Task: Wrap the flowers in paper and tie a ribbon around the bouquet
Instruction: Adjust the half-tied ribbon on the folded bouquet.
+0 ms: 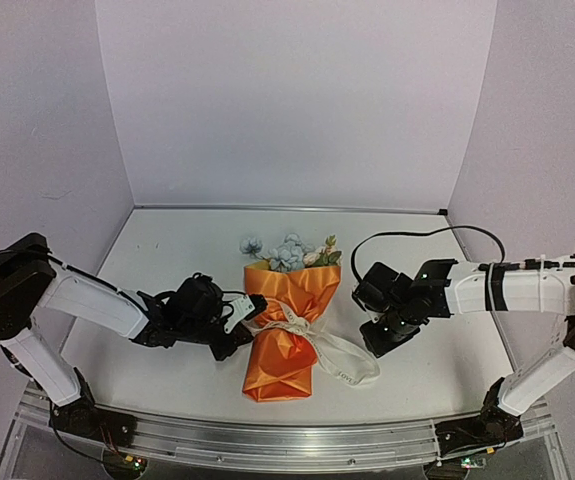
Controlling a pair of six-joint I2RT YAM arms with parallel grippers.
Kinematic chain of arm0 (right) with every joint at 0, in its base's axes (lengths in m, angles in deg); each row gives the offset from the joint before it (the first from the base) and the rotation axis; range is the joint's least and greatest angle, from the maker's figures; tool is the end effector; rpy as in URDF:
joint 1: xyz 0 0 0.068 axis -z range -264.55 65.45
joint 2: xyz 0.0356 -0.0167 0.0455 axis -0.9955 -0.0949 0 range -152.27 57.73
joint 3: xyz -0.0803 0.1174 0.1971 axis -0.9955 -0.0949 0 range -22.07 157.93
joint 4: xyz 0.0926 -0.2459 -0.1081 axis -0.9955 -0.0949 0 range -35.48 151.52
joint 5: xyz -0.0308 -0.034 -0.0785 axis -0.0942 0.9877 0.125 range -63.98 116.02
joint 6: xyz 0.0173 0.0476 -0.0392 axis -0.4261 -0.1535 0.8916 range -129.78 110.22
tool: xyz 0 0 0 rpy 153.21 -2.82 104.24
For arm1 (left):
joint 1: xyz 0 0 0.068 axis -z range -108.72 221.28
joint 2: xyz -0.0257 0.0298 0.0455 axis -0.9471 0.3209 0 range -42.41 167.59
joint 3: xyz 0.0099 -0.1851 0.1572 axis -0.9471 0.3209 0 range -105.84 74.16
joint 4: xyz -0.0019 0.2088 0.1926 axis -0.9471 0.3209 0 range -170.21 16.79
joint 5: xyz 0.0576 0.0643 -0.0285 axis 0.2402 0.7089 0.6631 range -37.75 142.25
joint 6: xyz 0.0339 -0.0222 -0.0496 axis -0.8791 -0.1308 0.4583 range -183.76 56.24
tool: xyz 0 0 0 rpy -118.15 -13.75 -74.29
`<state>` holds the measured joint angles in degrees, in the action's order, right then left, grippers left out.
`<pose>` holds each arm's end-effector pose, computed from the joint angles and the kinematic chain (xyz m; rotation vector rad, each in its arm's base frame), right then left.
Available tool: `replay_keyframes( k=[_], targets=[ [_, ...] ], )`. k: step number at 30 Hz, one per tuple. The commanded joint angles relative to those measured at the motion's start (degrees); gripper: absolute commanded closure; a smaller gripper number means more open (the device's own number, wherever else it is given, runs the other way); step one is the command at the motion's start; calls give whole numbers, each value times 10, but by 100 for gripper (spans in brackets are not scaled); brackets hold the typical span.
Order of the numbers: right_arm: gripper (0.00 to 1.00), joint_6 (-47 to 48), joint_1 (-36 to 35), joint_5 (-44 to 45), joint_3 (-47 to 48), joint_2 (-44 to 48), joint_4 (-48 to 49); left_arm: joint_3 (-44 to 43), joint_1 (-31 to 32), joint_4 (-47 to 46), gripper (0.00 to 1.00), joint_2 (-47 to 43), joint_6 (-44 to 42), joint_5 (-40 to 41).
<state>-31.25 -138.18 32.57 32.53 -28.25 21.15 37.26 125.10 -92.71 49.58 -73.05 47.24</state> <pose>0.1844 0.2408 0.1401 -0.7552 2.7134 0.1479 0.1867 -0.2625 0.0767 1.2747 1.9892 -0.4885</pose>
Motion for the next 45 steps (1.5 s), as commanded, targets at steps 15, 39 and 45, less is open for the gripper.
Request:
replay_keyframes(
  k=[15, 39, 45],
  targets=[
    [65, -16, 9, 5, -10, 18, 7, -18, 0, -1, 100, -17, -2, -16],
    [66, -26, 19, 3, -11, 19, 12, -16, -1, 135, 100, -72, 170, 79],
    [63, -16, 23, -19, -14, 20, 33, -34, -1, 194, 100, -77, 259, 108]
  ],
)
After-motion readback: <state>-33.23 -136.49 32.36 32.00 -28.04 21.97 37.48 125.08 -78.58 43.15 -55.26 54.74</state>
